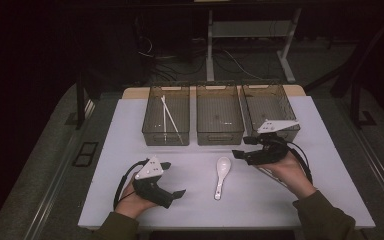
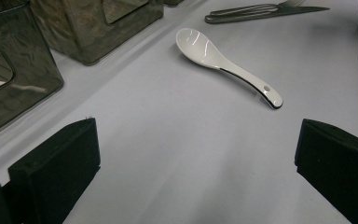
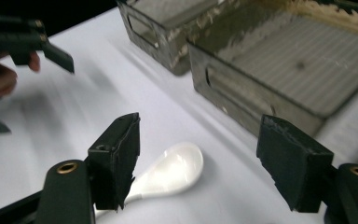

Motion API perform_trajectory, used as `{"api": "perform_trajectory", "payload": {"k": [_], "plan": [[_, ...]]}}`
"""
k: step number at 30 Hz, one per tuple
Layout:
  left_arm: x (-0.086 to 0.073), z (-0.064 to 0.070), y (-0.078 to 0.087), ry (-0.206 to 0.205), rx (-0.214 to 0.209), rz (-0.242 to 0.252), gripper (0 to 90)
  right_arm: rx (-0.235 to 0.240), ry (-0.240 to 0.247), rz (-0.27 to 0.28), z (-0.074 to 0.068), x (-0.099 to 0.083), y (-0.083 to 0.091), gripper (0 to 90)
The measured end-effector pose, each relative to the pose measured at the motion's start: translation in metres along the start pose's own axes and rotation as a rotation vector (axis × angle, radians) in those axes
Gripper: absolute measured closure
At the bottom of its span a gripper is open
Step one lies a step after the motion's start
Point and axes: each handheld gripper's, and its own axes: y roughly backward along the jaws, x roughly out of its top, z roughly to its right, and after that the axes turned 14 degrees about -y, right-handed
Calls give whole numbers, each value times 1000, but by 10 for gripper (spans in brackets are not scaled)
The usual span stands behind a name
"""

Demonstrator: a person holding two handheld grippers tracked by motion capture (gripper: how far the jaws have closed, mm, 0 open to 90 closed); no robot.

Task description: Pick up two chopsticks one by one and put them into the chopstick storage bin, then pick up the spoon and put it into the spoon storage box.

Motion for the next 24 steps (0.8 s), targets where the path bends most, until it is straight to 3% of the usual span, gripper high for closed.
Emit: {"api": "perform_trajectory", "payload": {"k": [11,24], "plan": [[1,1,0,1,1,2,0,-27,-22,-12,10,-36,26,309],[2,2,0,-5,4,-16,0,-32,-37,-51,12,-66,33,318]]}}
